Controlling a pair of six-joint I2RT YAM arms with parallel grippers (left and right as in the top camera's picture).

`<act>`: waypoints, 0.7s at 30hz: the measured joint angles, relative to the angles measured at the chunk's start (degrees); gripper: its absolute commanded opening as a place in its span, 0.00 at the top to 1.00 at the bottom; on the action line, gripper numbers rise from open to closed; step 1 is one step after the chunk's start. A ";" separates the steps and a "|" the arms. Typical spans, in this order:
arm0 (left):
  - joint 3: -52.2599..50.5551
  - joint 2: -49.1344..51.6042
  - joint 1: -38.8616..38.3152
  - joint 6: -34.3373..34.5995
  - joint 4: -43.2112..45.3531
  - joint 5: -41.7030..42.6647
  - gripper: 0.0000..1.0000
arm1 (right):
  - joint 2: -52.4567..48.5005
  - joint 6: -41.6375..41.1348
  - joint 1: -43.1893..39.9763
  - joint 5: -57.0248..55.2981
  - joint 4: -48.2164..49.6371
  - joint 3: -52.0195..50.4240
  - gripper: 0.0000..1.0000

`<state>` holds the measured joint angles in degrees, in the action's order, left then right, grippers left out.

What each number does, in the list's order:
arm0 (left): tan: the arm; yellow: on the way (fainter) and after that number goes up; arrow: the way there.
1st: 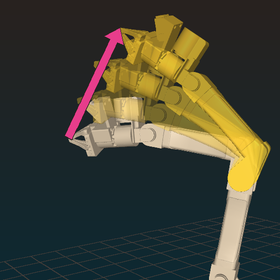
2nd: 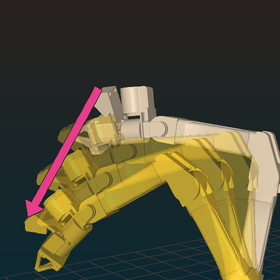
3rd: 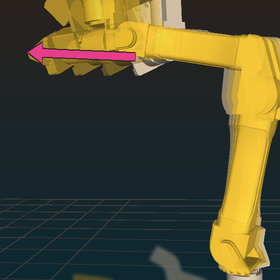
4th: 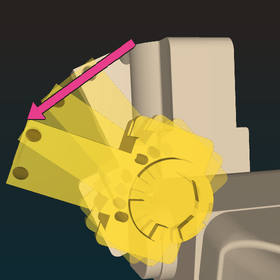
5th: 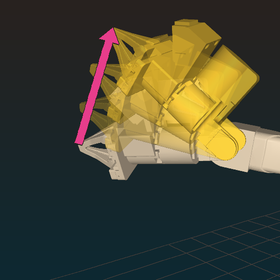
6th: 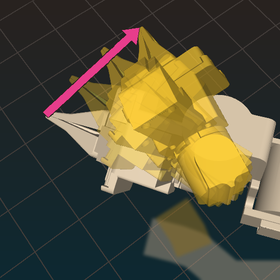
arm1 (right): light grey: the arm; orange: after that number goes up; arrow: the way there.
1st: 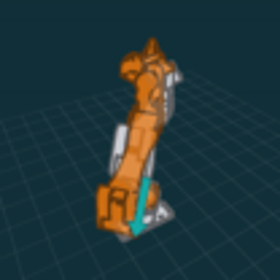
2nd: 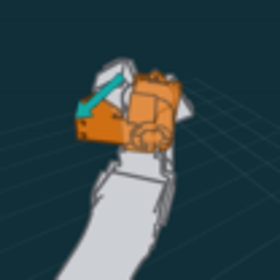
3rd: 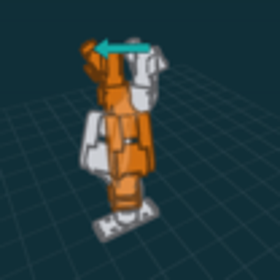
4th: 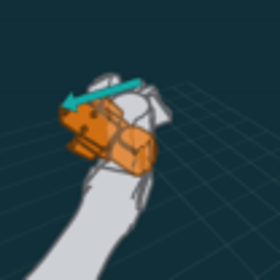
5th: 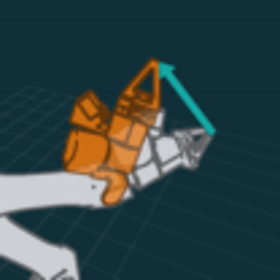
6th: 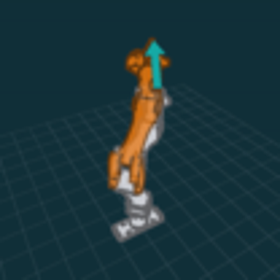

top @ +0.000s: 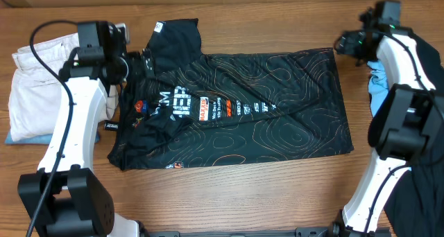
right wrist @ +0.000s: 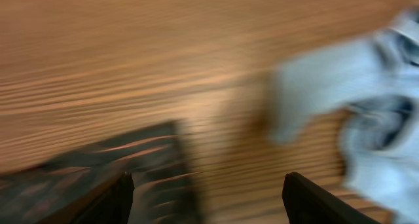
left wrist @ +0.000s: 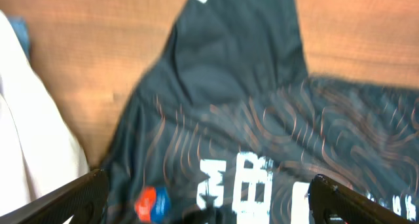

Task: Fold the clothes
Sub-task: 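Move both grippers to the jersey's far shoulder corners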

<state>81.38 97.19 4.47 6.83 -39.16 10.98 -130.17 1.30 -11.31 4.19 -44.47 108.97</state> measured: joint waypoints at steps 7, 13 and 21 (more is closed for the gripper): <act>7.85 9.14 0.00 -2.62 8.00 -0.17 0.00 | 5.46 -0.04 6.29 2.05 -7.91 2.38 0.23; 8.39 20.70 0.13 -3.04 20.28 -0.44 0.00 | 5.55 -0.04 6.10 2.38 -13.62 2.36 0.24; 8.83 31.98 0.55 -2.71 29.88 0.33 0.07 | 5.55 -0.22 5.73 2.40 -17.35 2.36 0.27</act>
<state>90.21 129.16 5.02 4.12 -9.28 11.31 -124.62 1.08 -5.58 6.59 -61.82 111.33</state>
